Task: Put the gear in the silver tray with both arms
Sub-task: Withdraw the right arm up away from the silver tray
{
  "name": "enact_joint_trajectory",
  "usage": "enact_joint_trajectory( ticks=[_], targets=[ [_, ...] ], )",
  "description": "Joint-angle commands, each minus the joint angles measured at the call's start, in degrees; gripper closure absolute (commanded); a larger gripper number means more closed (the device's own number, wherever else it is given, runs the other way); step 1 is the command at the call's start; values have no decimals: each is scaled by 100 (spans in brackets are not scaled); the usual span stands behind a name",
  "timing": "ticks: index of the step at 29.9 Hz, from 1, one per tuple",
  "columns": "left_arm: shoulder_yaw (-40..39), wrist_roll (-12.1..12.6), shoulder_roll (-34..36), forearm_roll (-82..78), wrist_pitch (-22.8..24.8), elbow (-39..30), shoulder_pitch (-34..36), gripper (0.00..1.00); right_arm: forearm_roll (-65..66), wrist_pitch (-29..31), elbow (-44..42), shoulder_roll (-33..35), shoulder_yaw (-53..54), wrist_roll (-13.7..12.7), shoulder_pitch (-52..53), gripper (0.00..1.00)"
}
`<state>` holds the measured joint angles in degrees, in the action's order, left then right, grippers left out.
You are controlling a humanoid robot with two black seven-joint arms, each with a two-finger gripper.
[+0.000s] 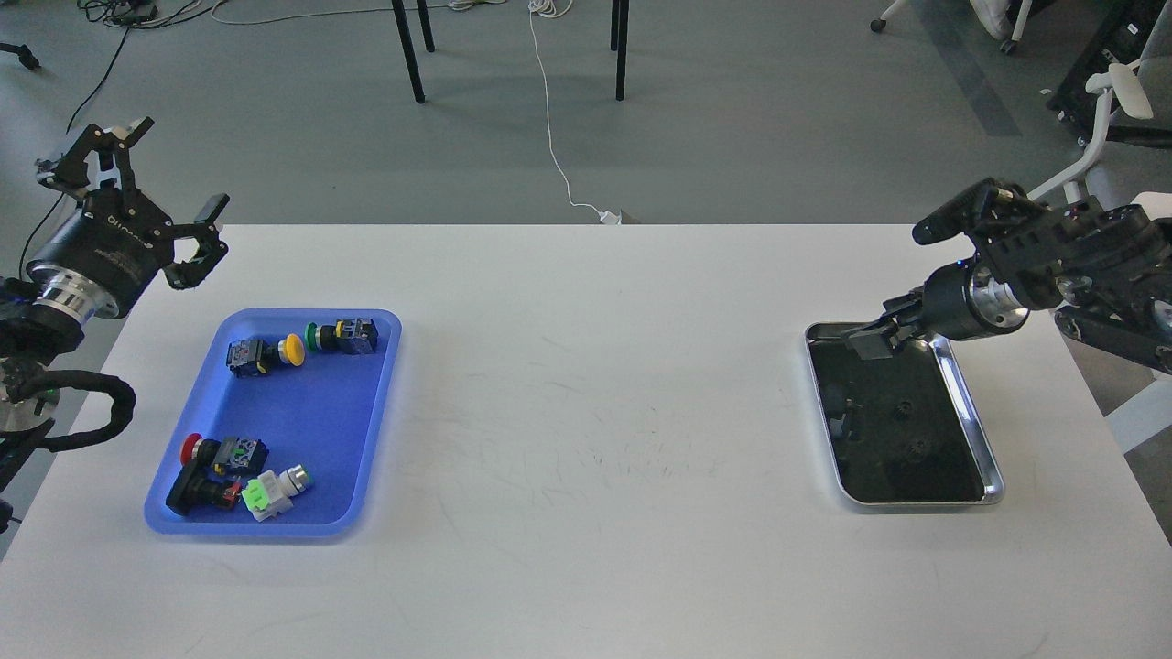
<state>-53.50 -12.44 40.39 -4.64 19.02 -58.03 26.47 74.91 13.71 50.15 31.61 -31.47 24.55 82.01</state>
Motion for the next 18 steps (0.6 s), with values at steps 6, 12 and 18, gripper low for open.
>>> enact_joint_trajectory(
  ticks=[6, 12, 18],
  targets=[
    [50, -172, -31, -10, -65, 37, 393, 2, -870, -105, -680, 30, 2616, -47, -246, 1],
    [103, -145, -285, -19, 5, 888, 1078, 2, -2163, -254, -1622, -1085, 4218, -21, -686, 1],
    [120, -75, -927, -10, 40, 1908, 1799, 2, -3181, -825, -1745, -1517, 5079, -91, -914, 1]
  ],
)
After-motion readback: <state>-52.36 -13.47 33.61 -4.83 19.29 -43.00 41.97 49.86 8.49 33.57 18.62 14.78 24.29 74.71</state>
